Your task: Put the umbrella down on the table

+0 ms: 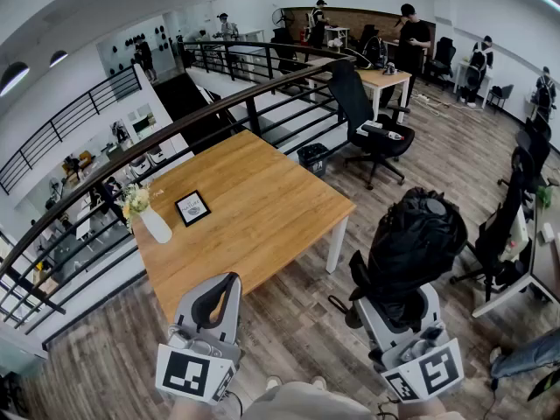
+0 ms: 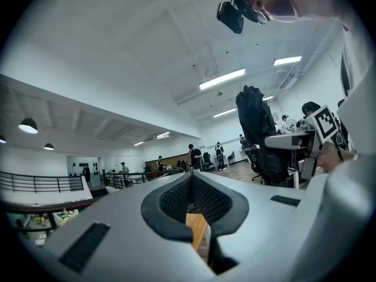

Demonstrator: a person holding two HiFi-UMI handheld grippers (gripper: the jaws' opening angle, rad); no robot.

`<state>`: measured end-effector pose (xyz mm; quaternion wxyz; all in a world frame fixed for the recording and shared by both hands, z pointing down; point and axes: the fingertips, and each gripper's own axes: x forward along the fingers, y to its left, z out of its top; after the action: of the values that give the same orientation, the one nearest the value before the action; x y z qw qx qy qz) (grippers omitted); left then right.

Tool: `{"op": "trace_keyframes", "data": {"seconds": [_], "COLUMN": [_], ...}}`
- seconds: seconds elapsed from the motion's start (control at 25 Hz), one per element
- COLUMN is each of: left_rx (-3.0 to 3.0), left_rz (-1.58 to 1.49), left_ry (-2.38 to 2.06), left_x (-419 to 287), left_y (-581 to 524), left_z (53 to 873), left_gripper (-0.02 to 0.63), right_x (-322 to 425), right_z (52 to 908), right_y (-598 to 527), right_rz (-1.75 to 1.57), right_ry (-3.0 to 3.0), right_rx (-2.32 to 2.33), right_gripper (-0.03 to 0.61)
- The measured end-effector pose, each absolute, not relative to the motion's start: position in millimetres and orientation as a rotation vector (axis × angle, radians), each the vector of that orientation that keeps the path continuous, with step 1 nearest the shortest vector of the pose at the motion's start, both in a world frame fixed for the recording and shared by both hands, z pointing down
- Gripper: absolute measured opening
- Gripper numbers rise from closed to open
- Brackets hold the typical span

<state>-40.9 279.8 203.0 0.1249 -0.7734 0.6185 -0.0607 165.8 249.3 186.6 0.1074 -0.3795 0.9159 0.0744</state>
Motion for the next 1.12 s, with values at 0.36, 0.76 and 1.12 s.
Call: {"op": "trace_keyframes", "data": {"seconds": [0.36, 0.76, 1.12], "left_rx": [-2.262, -2.266, -2.296], "left_rz": [-0.190, -0.204, -0.231], "left_ry": [1.785, 1.770, 1.755], "left_x": [-27, -9, 20], "left_y": [279, 275, 269], "left_z": [199, 201, 217], "left_gripper": [0.017, 0.017, 0.017], "right_x": [177, 190, 211], "right_z": [191, 197, 213], "right_y": [246, 243, 235], "right_rz": [0.162, 0.157, 0.151], "right_ry": [2.707, 2.720, 2.730], "right_rx": [-1.128, -1.128, -1.126], "right_gripper": [0.288, 0.288, 0.288]}}
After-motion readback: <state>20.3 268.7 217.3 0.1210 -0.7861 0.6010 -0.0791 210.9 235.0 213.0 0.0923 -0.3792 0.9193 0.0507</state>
